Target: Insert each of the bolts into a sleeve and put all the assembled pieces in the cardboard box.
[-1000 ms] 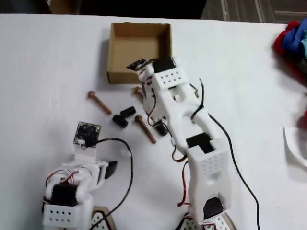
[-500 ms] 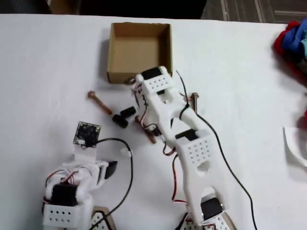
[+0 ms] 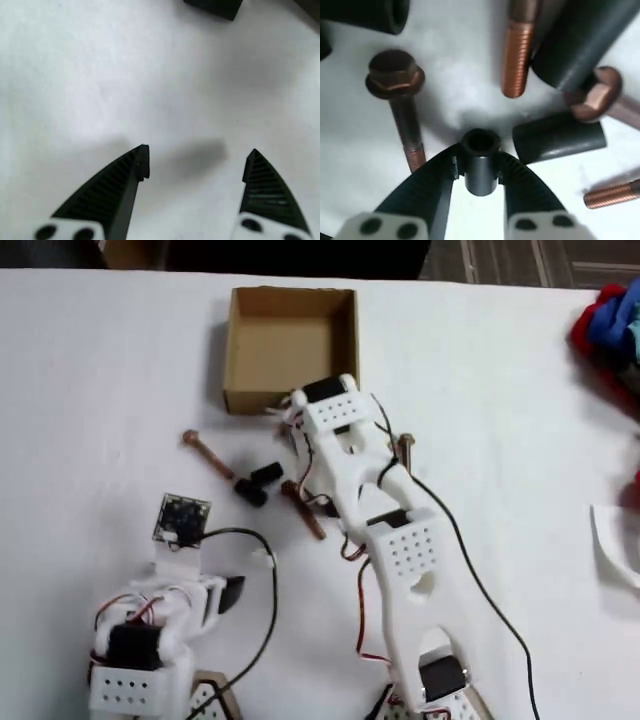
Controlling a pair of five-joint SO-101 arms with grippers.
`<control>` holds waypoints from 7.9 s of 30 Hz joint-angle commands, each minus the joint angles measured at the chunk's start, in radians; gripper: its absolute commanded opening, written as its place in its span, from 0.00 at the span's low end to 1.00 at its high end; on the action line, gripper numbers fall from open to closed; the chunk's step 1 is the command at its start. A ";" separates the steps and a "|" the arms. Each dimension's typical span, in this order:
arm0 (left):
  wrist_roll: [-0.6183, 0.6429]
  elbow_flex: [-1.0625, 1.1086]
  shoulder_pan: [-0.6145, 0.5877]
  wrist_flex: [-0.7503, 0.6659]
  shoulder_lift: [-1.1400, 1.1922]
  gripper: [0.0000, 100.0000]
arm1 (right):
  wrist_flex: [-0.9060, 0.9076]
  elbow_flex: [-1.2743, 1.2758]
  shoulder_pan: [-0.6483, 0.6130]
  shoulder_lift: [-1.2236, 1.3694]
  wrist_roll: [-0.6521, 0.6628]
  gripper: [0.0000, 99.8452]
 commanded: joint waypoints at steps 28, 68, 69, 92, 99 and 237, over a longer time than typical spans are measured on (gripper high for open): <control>-0.003 0.022 -0.008 -0.015 -0.026 0.31 | -0.170 1.086 0.171 -1.652 0.064 0.02; -0.175 -0.076 -0.336 -0.582 -0.003 0.26 | -0.243 1.235 0.242 -1.768 0.058 0.02; -0.172 -0.116 -0.296 -0.560 0.025 0.24 | -0.243 1.235 0.242 -1.770 0.058 0.02; 0.207 -2.310 -0.048 0.374 2.334 0.21 | -0.275 1.235 0.242 -1.768 0.064 0.02; 0.333 -2.829 -0.060 0.482 2.746 0.21 | -0.278 1.235 0.242 -1.768 0.066 0.02; 0.293 -1.521 0.436 -0.446 0.993 0.03 | -1.814 1.665 0.045 -1.508 -0.450 0.02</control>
